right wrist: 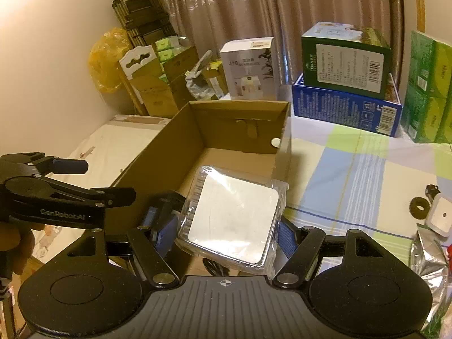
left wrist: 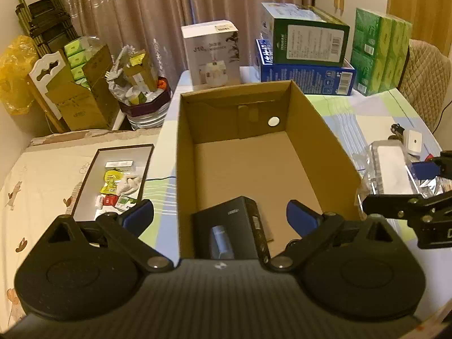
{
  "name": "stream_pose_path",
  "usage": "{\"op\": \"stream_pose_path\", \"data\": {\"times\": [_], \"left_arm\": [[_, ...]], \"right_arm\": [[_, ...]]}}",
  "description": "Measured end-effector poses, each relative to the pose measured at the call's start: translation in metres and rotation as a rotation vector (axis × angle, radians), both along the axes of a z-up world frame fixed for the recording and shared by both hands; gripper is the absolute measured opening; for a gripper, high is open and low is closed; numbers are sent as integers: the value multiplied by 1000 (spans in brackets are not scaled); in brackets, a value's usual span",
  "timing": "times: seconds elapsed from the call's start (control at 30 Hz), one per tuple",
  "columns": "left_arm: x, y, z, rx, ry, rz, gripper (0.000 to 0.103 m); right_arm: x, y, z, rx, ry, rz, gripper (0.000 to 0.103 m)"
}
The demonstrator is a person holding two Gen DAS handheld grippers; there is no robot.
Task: Organize objects
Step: 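Carry the FLYCO box and pad pack into the cardboard box and release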
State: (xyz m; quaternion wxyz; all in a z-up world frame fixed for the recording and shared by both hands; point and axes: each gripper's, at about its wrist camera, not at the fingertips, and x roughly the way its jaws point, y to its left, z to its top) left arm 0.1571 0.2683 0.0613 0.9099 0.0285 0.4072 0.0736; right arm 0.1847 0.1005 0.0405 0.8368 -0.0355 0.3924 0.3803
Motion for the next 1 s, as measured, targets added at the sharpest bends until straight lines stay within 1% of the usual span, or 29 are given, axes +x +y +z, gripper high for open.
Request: {"op": "stream_pose_path", "data": {"times": [0.2,0.37,0.43,0.5,0.63,0.8,1.0], "left_arm": [[-8,9,10,11,-15,22,99],[-13,12,12,20,-18,33,99],[-14,14,11,20,-12,38,99],[-15,15,9,19,-8,44,99],[-21,17,7,10,-8,60,99],[-30,9,14,-7,-31,66,99],[-41,-14,33,-17,-79,46,99]], "right_arm": [[-2,12,3,23,14,31,69],[1,18,-1,50,27,16,70],[4,18,-5,70,47,1,75],[6,13,-4,98,35,-12,78],[7,2,4,130,25,-37,79],[2,-24,15,130,0,-84,79],[-14,-87,21,116,-36,-188,79]]}}
